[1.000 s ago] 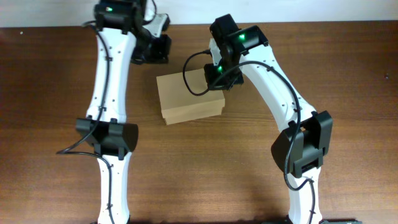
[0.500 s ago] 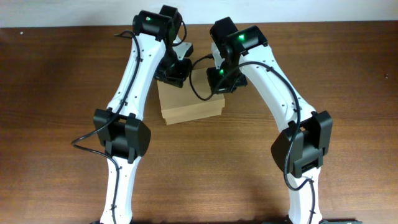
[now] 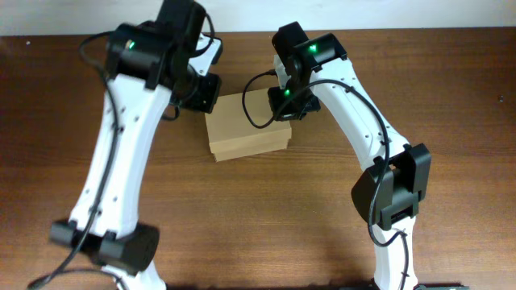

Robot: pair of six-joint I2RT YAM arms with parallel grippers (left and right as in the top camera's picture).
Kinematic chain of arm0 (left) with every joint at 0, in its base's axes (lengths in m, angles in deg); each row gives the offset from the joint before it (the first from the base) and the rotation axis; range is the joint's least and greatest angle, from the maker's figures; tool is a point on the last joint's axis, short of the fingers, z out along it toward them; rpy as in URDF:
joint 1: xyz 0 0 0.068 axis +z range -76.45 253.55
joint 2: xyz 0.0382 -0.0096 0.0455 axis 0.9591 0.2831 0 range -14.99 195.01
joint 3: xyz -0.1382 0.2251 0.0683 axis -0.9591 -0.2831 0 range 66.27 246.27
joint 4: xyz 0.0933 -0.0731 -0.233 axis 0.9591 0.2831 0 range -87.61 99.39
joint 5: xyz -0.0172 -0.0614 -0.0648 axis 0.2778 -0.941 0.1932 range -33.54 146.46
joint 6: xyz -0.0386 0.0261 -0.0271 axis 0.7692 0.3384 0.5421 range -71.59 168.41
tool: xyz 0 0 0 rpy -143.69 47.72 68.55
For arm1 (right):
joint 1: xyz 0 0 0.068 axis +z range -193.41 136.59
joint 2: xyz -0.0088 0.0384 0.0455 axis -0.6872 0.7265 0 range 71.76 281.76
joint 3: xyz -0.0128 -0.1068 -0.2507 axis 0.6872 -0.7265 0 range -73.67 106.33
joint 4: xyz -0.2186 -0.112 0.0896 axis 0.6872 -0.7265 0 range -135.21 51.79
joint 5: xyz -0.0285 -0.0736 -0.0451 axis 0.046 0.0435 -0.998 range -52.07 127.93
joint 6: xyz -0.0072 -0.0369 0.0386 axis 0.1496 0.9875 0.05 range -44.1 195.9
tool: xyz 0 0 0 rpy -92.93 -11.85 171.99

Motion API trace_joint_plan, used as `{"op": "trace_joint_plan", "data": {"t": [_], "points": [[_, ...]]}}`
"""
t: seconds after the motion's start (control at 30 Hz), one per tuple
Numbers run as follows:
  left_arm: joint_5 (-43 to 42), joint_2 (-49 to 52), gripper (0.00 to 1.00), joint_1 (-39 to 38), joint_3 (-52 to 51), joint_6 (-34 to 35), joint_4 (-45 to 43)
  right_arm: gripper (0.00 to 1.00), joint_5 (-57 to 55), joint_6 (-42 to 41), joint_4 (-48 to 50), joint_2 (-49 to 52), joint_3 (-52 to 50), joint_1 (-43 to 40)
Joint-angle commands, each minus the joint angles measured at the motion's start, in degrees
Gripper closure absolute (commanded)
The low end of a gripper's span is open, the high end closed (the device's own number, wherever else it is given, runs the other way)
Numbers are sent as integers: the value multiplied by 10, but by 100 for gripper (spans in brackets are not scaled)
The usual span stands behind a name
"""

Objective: Pack container
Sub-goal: 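Press down on the closed lid with both grippers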

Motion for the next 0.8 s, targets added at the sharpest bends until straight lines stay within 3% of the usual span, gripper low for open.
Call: {"op": "trace_joint_plan", "data": {"t": [0.0,0.23,0.77], "points": [[32,-8,98,-3,-95,-9,-44,96,-5,6,1,-10,13,3],[-7,-6,98,-3,-261,-9,-139,96,-6,6,5,-10,13,3],[-38,-6,98,-3,-408,-9,-257,96,-25,6,53,-6,-19,4]]}}
